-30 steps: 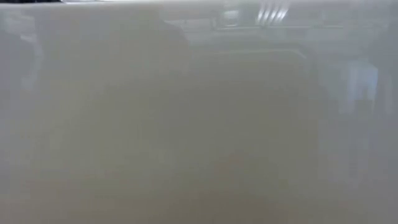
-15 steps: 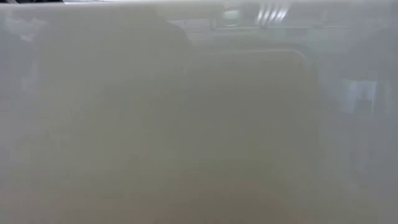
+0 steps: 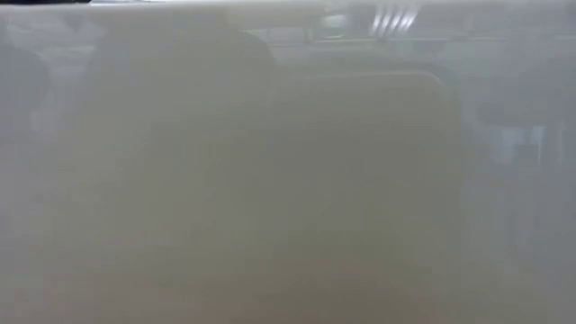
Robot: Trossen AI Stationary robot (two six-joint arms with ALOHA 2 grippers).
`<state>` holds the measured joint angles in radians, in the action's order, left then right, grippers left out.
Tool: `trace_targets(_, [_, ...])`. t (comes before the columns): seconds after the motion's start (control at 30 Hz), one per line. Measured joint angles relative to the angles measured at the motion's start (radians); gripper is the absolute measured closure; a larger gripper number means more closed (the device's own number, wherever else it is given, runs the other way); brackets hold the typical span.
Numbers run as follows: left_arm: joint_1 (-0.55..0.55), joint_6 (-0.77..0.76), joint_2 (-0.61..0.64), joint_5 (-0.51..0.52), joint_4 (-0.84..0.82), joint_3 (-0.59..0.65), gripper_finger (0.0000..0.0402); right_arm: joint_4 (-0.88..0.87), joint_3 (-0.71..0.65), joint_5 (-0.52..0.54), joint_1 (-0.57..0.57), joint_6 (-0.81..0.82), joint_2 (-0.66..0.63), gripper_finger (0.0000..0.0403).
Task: Sort & place blocks by color
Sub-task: Adjust the gray bin on the table
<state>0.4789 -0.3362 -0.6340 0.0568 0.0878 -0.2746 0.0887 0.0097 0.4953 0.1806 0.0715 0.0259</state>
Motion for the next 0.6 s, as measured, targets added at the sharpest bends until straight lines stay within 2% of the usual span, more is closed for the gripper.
trace_targets(0.2, [0.099, 0.065, -0.255, 0.029, 0.014, -0.105, 0.0298, 0.000, 0.000, 0.000, 0.000, 0.000, 0.000, 0.0376])
trace_targets(0.4, [0.178, 0.085, -0.474, 0.136, 0.017, -0.241, 0.0206, 0.000, 0.000, 0.000, 0.000, 0.000, 0.000, 0.0376])
trace_targets(0.6, [0.176, 0.078, -0.696, 0.157, 0.007, -0.373, 0.0160, 0.000, 0.000, 0.000, 0.000, 0.000, 0.000, 0.0376])
